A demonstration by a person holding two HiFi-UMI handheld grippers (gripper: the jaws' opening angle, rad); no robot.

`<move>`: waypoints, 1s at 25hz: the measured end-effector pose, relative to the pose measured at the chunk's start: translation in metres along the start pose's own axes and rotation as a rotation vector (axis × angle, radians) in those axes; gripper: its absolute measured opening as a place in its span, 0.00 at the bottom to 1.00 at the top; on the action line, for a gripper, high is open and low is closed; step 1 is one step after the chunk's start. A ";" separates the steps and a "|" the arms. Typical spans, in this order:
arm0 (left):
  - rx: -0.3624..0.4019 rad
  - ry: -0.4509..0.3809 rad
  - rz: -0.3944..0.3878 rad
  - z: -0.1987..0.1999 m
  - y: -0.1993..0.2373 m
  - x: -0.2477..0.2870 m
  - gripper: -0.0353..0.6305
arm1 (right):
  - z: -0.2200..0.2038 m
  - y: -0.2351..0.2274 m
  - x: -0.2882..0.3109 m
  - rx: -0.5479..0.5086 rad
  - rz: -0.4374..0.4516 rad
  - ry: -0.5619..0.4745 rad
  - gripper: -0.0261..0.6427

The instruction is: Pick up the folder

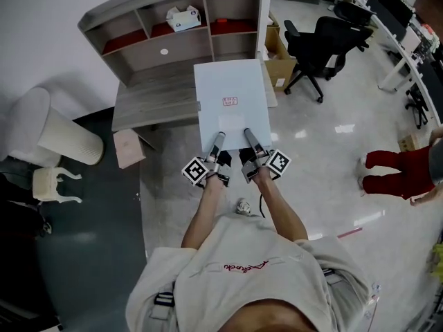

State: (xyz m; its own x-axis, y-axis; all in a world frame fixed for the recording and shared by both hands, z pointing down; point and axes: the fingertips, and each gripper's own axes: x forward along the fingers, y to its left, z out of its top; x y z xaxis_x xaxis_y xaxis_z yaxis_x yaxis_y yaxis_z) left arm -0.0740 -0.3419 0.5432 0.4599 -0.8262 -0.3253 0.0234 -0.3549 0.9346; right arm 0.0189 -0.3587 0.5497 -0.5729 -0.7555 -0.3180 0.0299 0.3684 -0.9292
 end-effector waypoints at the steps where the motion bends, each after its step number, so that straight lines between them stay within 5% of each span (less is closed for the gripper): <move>1: 0.009 0.003 0.002 0.001 0.000 -0.004 0.48 | -0.003 0.001 -0.001 -0.002 0.004 0.000 0.47; 25: 0.024 -0.025 -0.016 0.000 -0.021 -0.040 0.47 | -0.034 0.022 -0.015 -0.008 0.024 0.028 0.47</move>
State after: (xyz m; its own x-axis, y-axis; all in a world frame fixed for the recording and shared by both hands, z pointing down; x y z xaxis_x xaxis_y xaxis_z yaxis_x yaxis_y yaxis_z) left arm -0.0925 -0.3014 0.5360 0.4371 -0.8311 -0.3438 0.0089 -0.3782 0.9257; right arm -0.0002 -0.3209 0.5407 -0.5947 -0.7310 -0.3346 0.0372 0.3908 -0.9197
